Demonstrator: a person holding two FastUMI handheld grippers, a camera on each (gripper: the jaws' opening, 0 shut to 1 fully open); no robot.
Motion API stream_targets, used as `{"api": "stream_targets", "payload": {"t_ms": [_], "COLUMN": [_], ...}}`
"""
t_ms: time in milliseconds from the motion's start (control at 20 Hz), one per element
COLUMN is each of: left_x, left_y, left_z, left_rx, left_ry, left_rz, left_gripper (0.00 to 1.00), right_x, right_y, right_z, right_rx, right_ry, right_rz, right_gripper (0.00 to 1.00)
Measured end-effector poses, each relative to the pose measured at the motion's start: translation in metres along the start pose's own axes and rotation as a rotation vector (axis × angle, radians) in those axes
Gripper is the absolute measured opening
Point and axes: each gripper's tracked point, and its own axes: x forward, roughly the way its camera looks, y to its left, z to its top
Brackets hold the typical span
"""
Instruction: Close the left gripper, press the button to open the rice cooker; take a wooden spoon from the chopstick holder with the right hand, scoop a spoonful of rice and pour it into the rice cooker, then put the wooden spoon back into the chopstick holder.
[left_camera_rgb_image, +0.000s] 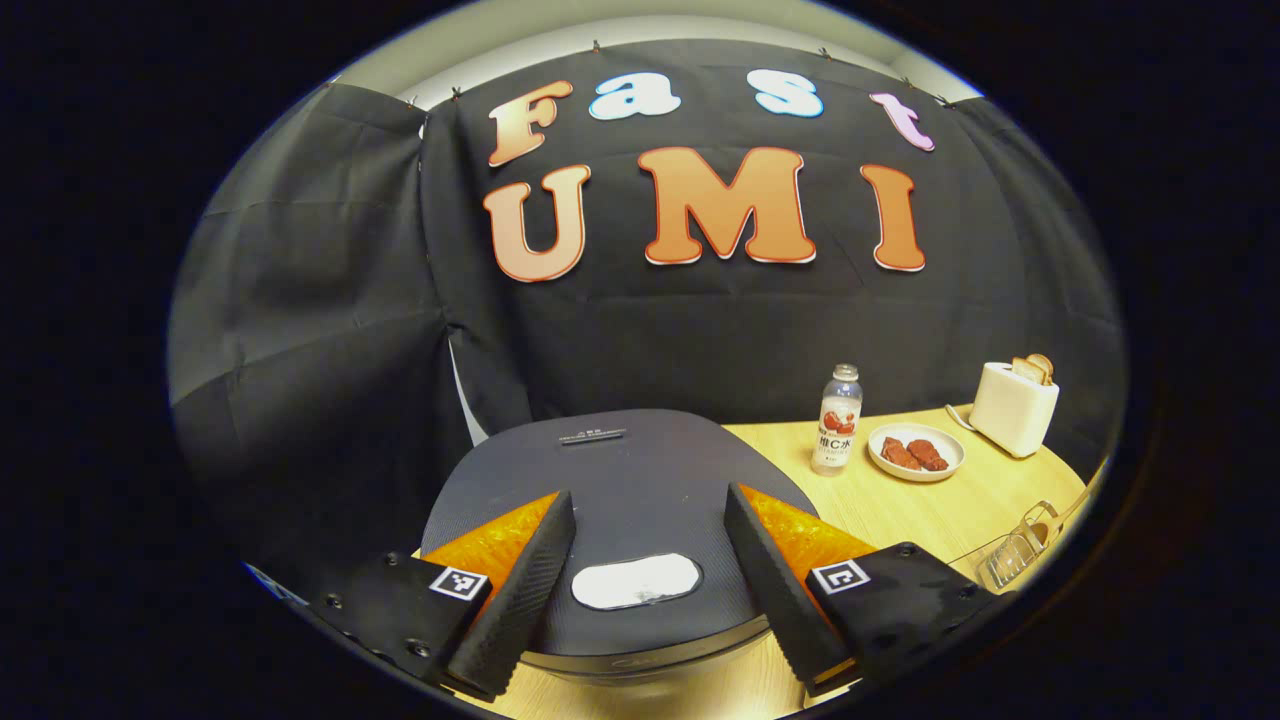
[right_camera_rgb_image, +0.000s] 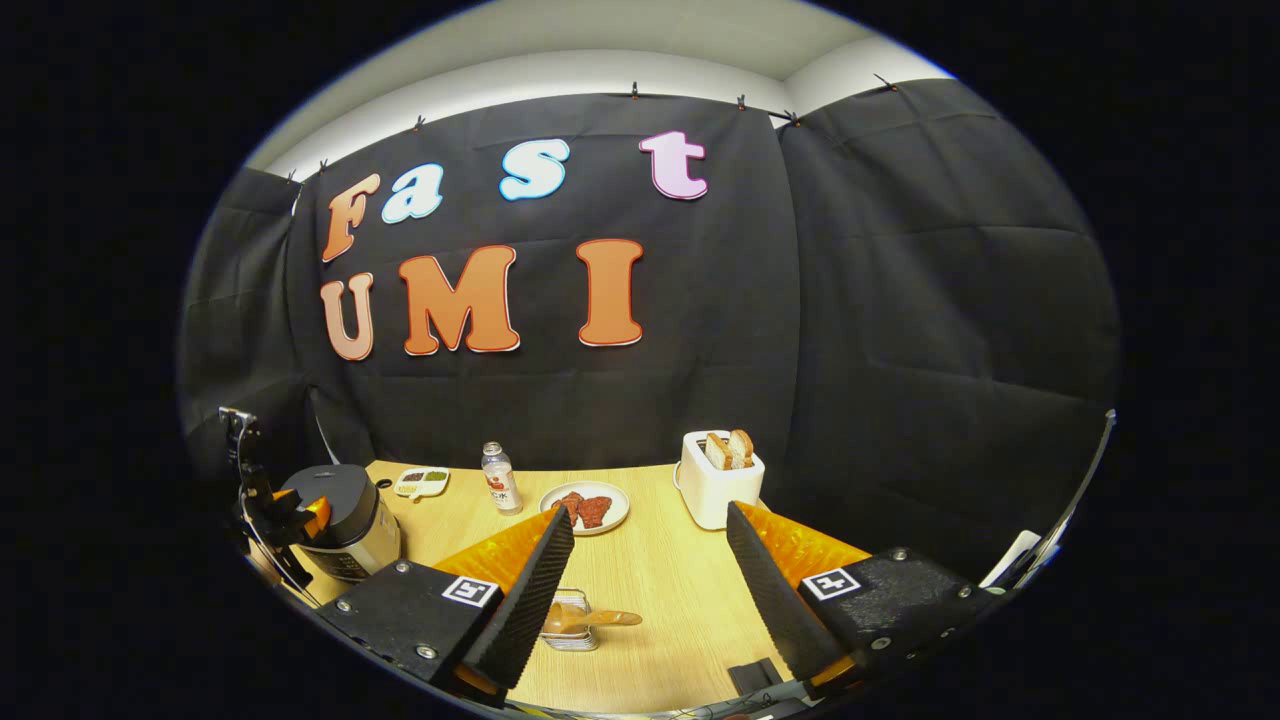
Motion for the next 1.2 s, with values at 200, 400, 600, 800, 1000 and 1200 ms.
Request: {"api": "stream_targets", "payload": {"t_ms": [200, 400, 600, 800, 1000, 1200], "left_x": [-0.017, -0.05, -0.1, -0.166, -0.213, -0.221], "left_y": [-0.001, 0.01, 0.009, 0.008, 0.016, 0.02], "left_z": [0.04, 0.122, 0.211, 0.293, 0.342, 0.333], "left_rx": [-0.075, -0.098, -0.126, -0.043, 0.034, 0.024], "left_ry": [0.008, -0.056, -0.134, -0.276, -0.372, -0.348], "left_rz": [-0.033, -0.04, -0.091, -0.143, -0.082, -0.066], "left_gripper": [0.94, 0.94, 0.98, 0.94, 0.94, 0.94], "right_x": [0.003, 0.01, 0.014, 0.017, 0.012, 0.006], "right_y": [0.008, 0.015, 0.016, 0.015, 0.007, 0.008], "right_z": [0.019, 0.043, 0.073, 0.118, 0.148, 0.148], "right_rx": [0.018, 0.022, 0.012, 0.016, -0.006, 0.009], "right_ry": [-0.035, -0.082, -0.131, -0.184, -0.227, -0.236], "right_rz": [0.02, 0.035, 0.045, 0.053, 0.038, 0.051], "right_gripper": [0.95, 0.95, 0.95, 0.95, 0.95, 0.94]}}
